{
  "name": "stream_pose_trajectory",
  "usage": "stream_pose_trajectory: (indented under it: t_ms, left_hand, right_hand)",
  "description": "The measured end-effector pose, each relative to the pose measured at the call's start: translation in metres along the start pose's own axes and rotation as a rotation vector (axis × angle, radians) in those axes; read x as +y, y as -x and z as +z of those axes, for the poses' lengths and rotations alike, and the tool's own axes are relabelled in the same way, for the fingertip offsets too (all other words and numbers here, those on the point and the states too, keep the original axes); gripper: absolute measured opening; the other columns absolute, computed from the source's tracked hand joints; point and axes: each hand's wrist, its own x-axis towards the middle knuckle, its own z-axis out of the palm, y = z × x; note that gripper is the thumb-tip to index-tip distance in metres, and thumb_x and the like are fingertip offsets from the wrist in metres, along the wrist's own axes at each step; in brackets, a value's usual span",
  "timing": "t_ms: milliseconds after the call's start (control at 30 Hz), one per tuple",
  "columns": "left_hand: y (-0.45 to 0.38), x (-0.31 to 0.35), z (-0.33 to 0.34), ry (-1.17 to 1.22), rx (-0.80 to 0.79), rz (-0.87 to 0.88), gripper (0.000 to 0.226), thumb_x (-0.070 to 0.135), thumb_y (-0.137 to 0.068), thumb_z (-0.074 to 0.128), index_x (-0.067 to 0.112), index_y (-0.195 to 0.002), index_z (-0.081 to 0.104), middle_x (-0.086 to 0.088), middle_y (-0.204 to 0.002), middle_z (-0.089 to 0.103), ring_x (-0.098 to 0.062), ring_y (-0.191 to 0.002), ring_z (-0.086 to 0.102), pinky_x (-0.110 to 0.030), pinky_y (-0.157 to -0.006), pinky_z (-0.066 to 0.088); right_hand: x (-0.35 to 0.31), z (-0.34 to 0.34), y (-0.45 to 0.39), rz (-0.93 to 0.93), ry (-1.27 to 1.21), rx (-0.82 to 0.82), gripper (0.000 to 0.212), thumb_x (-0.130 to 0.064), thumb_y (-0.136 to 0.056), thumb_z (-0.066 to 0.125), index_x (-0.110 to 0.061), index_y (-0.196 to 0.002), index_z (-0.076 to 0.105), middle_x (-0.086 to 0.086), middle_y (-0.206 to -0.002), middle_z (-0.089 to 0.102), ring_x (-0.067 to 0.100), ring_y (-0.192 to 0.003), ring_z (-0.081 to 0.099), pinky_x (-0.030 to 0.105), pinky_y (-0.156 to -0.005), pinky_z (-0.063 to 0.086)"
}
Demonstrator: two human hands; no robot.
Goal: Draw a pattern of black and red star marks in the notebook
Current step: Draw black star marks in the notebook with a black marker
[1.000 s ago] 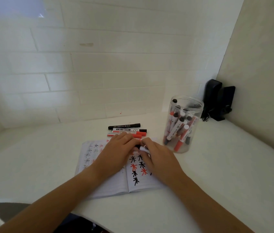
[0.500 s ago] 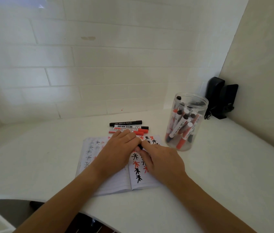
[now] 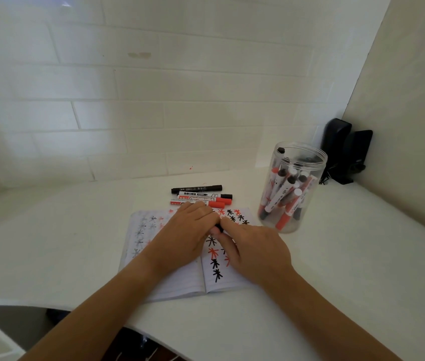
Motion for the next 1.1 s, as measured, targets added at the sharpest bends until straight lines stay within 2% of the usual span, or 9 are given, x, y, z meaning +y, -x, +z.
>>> stream_pose_trajectory:
  t_ms: [100, 300, 467, 600, 700, 767, 900, 1000, 1100]
  left_hand:
    - [0.001, -0.001, 0.000, -0.018, 0.009, 0.003, 0.018, -0.003, -0.091, 0.051, 0.015, -0.094, 0.054, 0.001, -0.092, 0.054, -0.019, -0.085, 0.046, -0.033, -0.078, 0.039]
    - [0.001, -0.002, 0.003, -0.021, 0.014, 0.000, 0.017, -0.003, -0.092, 0.056, 0.014, -0.095, 0.056, 0.000, -0.091, 0.056, -0.017, -0.084, 0.047, -0.032, -0.077, 0.040]
    - [0.001, -0.002, 0.005, -0.046, -0.014, 0.017, 0.022, -0.009, -0.087, 0.057, 0.012, -0.092, 0.056, -0.001, -0.092, 0.055, -0.019, -0.085, 0.047, -0.037, -0.078, 0.045]
    - [0.001, -0.005, 0.005, -0.066, 0.007, 0.005, 0.021, -0.007, -0.089, 0.060, 0.012, -0.096, 0.058, -0.001, -0.094, 0.056, -0.018, -0.087, 0.046, -0.029, -0.081, 0.037]
    - [0.001, -0.005, 0.003, -0.064, 0.028, 0.020, 0.009, 0.007, -0.098, 0.053, 0.011, -0.098, 0.061, -0.001, -0.096, 0.058, -0.019, -0.089, 0.048, -0.028, -0.082, 0.036]
    - [0.002, -0.005, 0.003, -0.050, 0.041, -0.040, 0.025, 0.025, -0.105, 0.041, 0.014, -0.100, 0.062, 0.002, -0.097, 0.059, -0.017, -0.090, 0.049, -0.029, -0.083, 0.039]
    - [0.005, -0.020, 0.013, 0.010, -0.013, -0.269, 0.021, 0.035, -0.101, 0.046, 0.028, -0.108, 0.064, 0.013, -0.106, 0.059, -0.009, -0.099, 0.052, -0.038, -0.090, 0.045]
    - [0.005, -0.030, 0.018, 0.068, -0.133, -0.326, 0.023, 0.037, -0.097, 0.046, 0.036, -0.111, 0.065, 0.019, -0.112, 0.060, -0.003, -0.104, 0.053, -0.046, -0.098, 0.044]
    - [0.003, -0.036, 0.007, 0.048, -0.329, -0.284, 0.035, 0.052, -0.097, 0.039, 0.042, -0.125, 0.058, 0.022, -0.130, 0.053, 0.000, -0.122, 0.045, -0.042, -0.114, 0.027]
  right_hand:
    - [-0.002, -0.003, 0.000, 0.010, 0.055, 0.023, 0.026, -0.048, -0.107, 0.043, -0.028, -0.103, 0.060, -0.003, -0.062, 0.063, 0.021, -0.046, 0.057, 0.027, -0.043, 0.029]
    - [-0.006, 0.002, -0.002, -0.049, 0.200, 0.055, 0.017, -0.030, -0.095, 0.076, -0.017, -0.091, 0.068, -0.001, -0.075, 0.059, 0.014, -0.053, 0.053, 0.021, -0.052, 0.024]
    - [-0.007, -0.002, 0.000, -0.025, 0.176, 0.014, 0.030, -0.039, -0.104, 0.045, -0.021, -0.098, 0.068, -0.006, -0.066, 0.061, 0.014, -0.043, 0.052, 0.023, -0.044, 0.020]
    - [-0.003, -0.005, 0.002, 0.014, 0.079, -0.052, 0.030, -0.048, -0.110, 0.032, -0.029, -0.114, 0.056, -0.003, -0.063, 0.064, 0.021, -0.045, 0.058, 0.029, -0.038, 0.039]
    - [0.000, -0.008, 0.004, 0.052, 0.028, -0.044, 0.031, -0.050, -0.109, 0.034, -0.030, -0.123, 0.053, -0.003, -0.067, 0.067, 0.022, -0.049, 0.063, 0.033, -0.039, 0.046]
    - [-0.002, -0.014, 0.003, 0.186, -0.055, -0.049, 0.038, -0.051, -0.107, 0.035, -0.026, -0.132, 0.050, -0.005, -0.077, 0.070, 0.018, -0.057, 0.065, 0.032, -0.045, 0.050]
    - [0.005, -0.026, 0.005, 0.298, -0.375, -0.119, 0.045, -0.020, -0.106, 0.044, -0.036, -0.146, 0.034, -0.023, -0.089, 0.052, 0.001, -0.073, 0.057, 0.012, -0.058, 0.039]
    - [0.017, -0.029, 0.006, 0.240, -0.475, -0.102, 0.038, -0.013, -0.103, 0.039, -0.032, -0.130, 0.057, -0.005, -0.104, 0.059, 0.011, -0.087, 0.062, 0.024, -0.074, 0.051]
    - [0.024, -0.036, 0.007, 0.321, -0.638, 0.014, 0.030, -0.014, -0.100, 0.045, -0.022, -0.108, 0.073, -0.012, -0.100, 0.066, 0.012, -0.086, 0.068, 0.027, -0.074, 0.057]
